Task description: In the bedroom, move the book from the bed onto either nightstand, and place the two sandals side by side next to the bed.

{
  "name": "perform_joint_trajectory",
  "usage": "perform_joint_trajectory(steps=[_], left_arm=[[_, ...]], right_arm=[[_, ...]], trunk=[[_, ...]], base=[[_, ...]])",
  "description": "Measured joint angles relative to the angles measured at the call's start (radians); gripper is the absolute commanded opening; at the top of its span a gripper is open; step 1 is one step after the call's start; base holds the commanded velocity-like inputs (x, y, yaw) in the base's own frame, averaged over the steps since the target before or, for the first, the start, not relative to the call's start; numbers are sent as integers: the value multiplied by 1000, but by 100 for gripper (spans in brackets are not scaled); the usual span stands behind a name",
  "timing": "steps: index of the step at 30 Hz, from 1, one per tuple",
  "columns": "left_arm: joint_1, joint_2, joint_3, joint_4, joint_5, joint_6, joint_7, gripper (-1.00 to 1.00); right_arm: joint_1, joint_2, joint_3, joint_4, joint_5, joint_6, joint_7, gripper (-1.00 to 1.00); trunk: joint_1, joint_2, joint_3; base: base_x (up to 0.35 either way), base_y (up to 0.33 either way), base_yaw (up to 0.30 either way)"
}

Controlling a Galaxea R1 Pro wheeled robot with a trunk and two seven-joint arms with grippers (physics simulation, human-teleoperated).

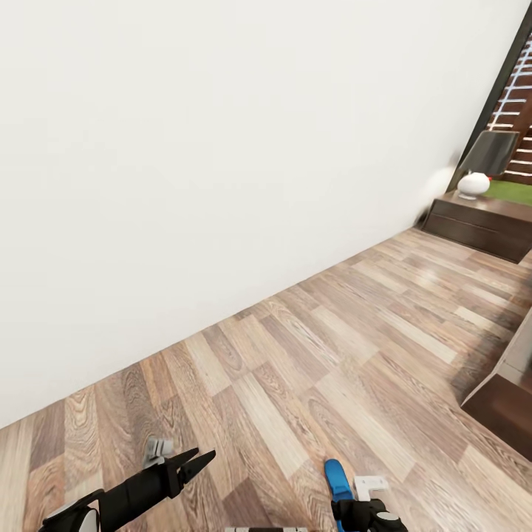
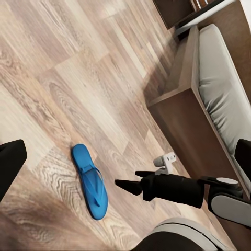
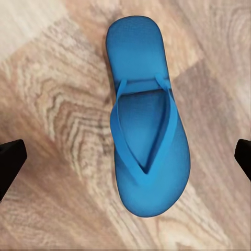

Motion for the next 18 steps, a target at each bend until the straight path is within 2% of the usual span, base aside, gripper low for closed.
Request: perform_joint_trajectory(steps=[18], left_arm=[[0,0,0,-2,0,1,-3,100]], right_arm=[[0,0,0,0,0,0,0,100]], trunk=[[8,-4,-70]], base=[[0,0,0]])
